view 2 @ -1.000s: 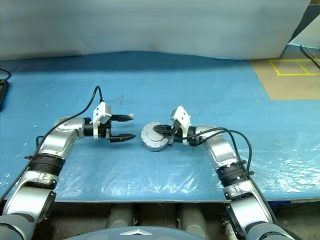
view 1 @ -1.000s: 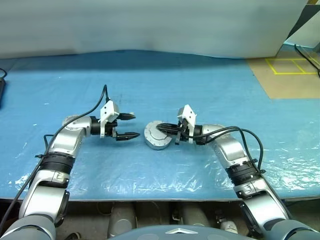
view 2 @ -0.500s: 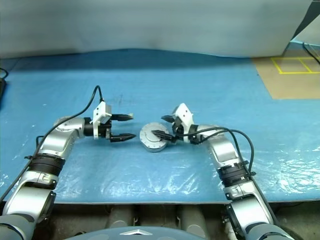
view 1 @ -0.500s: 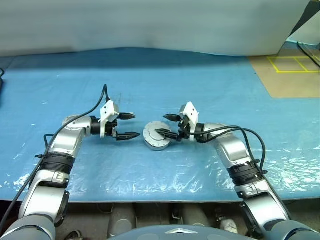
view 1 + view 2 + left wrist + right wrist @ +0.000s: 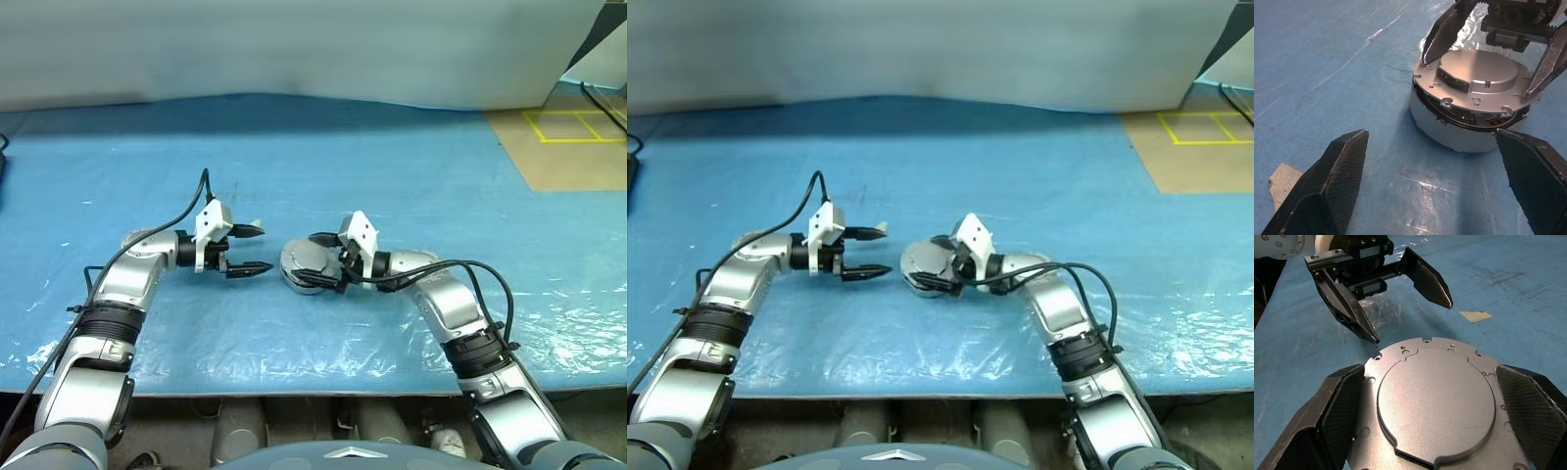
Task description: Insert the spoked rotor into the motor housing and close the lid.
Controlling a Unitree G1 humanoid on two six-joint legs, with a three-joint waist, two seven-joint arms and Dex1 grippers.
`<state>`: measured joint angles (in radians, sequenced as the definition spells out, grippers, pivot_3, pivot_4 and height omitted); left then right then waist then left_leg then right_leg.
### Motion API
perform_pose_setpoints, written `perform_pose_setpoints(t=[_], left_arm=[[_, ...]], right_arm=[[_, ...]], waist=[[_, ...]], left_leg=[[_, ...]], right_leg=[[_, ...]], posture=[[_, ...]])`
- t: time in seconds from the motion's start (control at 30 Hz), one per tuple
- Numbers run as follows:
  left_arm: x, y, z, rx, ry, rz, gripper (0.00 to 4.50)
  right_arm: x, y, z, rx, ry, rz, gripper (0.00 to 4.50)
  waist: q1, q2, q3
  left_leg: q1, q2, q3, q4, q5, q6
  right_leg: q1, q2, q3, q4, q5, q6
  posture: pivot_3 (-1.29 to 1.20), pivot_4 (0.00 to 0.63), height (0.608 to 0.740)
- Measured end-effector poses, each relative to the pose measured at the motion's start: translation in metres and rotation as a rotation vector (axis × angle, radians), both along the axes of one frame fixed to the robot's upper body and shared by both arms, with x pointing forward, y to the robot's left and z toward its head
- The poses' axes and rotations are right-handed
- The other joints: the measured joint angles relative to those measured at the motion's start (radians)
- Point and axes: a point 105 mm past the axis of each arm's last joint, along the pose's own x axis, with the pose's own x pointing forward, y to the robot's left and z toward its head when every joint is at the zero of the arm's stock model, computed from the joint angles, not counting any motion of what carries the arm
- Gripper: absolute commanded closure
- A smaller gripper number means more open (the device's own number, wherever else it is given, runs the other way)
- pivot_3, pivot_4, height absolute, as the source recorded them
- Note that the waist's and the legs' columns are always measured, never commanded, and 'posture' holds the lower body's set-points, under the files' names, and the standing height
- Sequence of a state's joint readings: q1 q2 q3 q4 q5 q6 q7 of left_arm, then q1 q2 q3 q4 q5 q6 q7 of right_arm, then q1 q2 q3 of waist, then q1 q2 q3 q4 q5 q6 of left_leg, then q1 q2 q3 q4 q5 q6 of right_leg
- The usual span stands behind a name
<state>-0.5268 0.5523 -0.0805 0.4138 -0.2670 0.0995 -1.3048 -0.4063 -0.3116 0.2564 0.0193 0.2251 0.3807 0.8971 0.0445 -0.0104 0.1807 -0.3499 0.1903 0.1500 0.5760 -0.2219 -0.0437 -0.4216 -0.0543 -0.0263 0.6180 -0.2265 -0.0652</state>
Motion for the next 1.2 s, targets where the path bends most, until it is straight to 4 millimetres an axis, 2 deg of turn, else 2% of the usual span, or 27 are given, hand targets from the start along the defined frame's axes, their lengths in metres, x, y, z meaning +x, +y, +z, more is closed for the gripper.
perform_pose_setpoints(t=[0.07, 0.1, 0.17, 0.27, 0.9, 1.2], left_arm=[[0.0, 0.001, 0.0, 0.004, -0.001, 0.001, 0.16], [0.0, 0.002, 0.0, 0.007, -0.001, 0.002, 0.16], [0.0, 0.003, 0.0, 0.012, -0.002, 0.005, 0.16], [0.0, 0.003, 0.0, 0.014, -0.002, 0.004, 0.16], [0.001, 0.003, 0.0, 0.027, -0.006, 0.007, 0.16], [0.001, 0.004, -0.001, 0.03, -0.008, 0.009, 0.16]], right_arm=[[0.0, 0.0, -0.001, 0.0, -0.006, -0.008, 0.03], [0.0, 0.0, -0.002, -0.002, -0.014, -0.012, 0.19], [0.002, 0.0, -0.003, -0.004, -0.028, -0.021, 0.62], [0.003, 0.0, -0.004, 0.001, -0.035, -0.028, 1.53], [0.005, 0.005, -0.008, -0.058, -0.084, -0.008, 1.53], [0.006, 0.007, -0.013, -0.106, -0.106, -0.003, 1.53]], waist=[[0.0, 0.0, 0.0], [0.0, 0.0, 0.0], [0.0, 0.0, 0.0], [0.0, 0.0, 0.0], [-0.003, 0.0, 0.0], [-0.003, 0.0, 0.0]], left_leg=[[0.0, 0.0, 0.0, 0.0, -0.001, -0.001], [0.0, 0.0, 0.0, 0.0, -0.001, -0.001], [0.0, 0.0, 0.0, 0.0, -0.001, -0.001], [0.0, 0.0, 0.0, 0.0, -0.001, -0.001], [0.001, 0.0, 0.0, 0.0, 0.0, -0.002], [0.008, 0.0, 0.0, 0.0, 0.0, -0.003]], right_leg=[[0.0, 0.0, 0.0, 0.0, 0.0, 0.0], [0.0, 0.0, 0.0, 0.0, 0.0, 0.0], [0.0, 0.0, 0.0, 0.0, 0.0, 0.0], [0.0, 0.0, 0.0, 0.0, 0.0, 0.0], [0.002, 0.0, 0.0, 0.001, 0.0, 0.0], [0.008, 0.0, 0.001, 0.002, 0.001, -0.001]], posture=[[0.0, 0.15, 0.74], [0.0, 0.15, 0.74], [0.0, 0.15, 0.74], [0.0, 0.15, 0.74], [0.0, 0.15, 0.74], [0.0, 0.15, 0.74]])
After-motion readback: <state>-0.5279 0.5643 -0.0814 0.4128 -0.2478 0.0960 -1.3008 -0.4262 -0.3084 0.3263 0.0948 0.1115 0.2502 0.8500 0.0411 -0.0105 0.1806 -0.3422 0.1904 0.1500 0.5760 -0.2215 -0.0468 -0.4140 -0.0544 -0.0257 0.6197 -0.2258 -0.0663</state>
